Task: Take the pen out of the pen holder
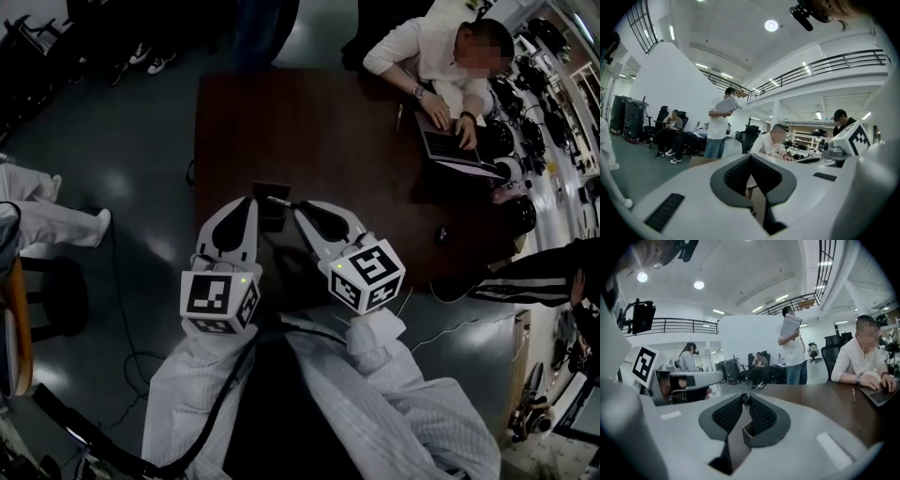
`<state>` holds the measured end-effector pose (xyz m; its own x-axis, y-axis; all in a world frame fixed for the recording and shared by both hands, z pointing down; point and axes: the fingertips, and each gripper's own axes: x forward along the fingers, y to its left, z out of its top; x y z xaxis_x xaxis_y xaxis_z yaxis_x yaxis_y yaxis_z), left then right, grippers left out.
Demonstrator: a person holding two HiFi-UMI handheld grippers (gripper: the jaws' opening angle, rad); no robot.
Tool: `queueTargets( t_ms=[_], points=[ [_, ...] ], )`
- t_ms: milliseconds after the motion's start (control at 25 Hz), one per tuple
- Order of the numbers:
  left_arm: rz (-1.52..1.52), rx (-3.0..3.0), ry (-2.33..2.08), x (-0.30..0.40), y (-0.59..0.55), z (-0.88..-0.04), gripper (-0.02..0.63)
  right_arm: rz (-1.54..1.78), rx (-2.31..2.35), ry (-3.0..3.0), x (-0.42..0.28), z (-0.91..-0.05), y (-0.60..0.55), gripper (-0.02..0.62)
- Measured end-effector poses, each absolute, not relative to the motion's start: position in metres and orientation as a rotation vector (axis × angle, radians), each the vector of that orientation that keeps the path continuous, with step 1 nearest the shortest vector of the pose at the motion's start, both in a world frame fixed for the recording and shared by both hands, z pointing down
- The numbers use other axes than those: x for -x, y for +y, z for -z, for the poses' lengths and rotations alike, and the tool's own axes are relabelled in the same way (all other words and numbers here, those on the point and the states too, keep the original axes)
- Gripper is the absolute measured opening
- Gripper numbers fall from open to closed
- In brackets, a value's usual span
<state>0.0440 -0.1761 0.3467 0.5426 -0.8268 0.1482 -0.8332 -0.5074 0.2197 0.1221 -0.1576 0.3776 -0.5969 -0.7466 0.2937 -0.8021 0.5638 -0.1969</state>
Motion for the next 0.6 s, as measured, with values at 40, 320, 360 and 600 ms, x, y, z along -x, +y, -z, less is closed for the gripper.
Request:
queueTargets(
  t_ms=[40,320,360,600],
  points=[
    [-0.03,-2.528,-1.384,-0.046,-0.176,-0.342,0.005,-0.447,-1.328,-2.637,-0.124,-0.369,-0.155,0.048],
    [-0.003,-2.595,-1.384,-0.053,-0.174,-0.316,0.005,-0.539,-1.447,-2.82,-0.142,-0.329,-0.141,0.048],
    [-0.003,-2.6,-1.383,-0.054,-0.174,-0.315,0.005,-0.545,-1.453,-2.827,-0.143,-0.328,-0.14,0.048],
    [-0.006,-2.589,-1.384,-0.054,-0.174,-0.318,0.003,-0.59,-1.43,-2.845,-0.144,-0.333,-0.141,0.048]
  ],
)
